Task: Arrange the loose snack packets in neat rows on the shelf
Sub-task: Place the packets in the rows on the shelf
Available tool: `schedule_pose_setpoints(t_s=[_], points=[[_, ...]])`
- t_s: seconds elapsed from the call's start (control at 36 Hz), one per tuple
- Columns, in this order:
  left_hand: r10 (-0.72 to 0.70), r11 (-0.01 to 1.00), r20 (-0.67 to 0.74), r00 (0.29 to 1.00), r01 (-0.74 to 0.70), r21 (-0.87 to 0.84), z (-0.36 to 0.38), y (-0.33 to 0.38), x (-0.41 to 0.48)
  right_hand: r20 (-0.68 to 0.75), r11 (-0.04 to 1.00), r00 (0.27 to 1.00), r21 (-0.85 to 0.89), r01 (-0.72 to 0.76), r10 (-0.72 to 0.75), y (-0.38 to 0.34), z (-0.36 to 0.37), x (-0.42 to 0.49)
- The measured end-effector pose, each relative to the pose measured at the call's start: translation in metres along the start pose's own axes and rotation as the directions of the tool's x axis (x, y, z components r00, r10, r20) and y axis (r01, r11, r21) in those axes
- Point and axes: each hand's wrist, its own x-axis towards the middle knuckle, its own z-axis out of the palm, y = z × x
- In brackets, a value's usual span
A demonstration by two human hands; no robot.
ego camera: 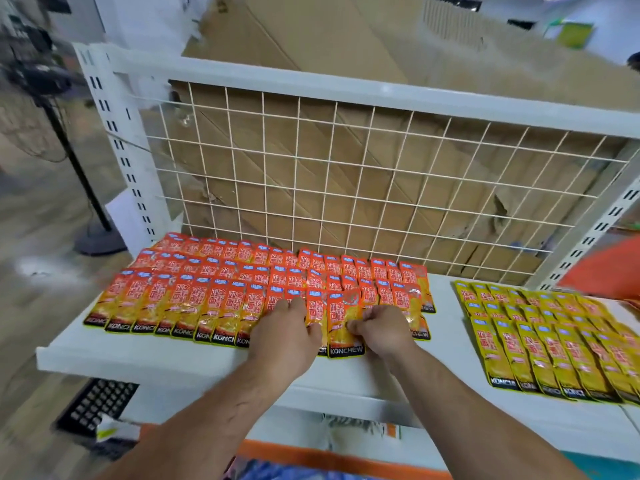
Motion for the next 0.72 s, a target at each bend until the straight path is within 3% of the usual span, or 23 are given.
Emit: schedule_pose_setpoints(t_s=[0.14, 0.31, 0.58, 0.72], points=[[0.029, 1.000, 0.005, 1.000, -0.029, 0.002, 0.001, -0.001, -0.003, -0.080, 0.954, 0.993, -0.292, 0.059, -0.086, -0.005, 0.003, -0.004], [0.029, 1.000, 0.040, 0.999, -0.029, 0.006, 0.000, -0.002, -0.006, -0.118, 0.881, 0.981, -0.465, 0.085, -0.156, -0.006, 0.010, -0.002], [0.019, 0.999, 0.082, 0.996, -0.022, 0.036, -0.005, -0.001, -0.008, -0.098, 0.794, 0.964, -0.590, 0.144, -0.247, -0.001, 0.012, 0.000], [0.084, 0.990, 0.096, 0.992, -0.094, 0.107, -0.003, 0.004, -0.008, -0.096, 0.779, 0.955, -0.604, 0.169, -0.282, -0.005, 0.008, -0.007]])
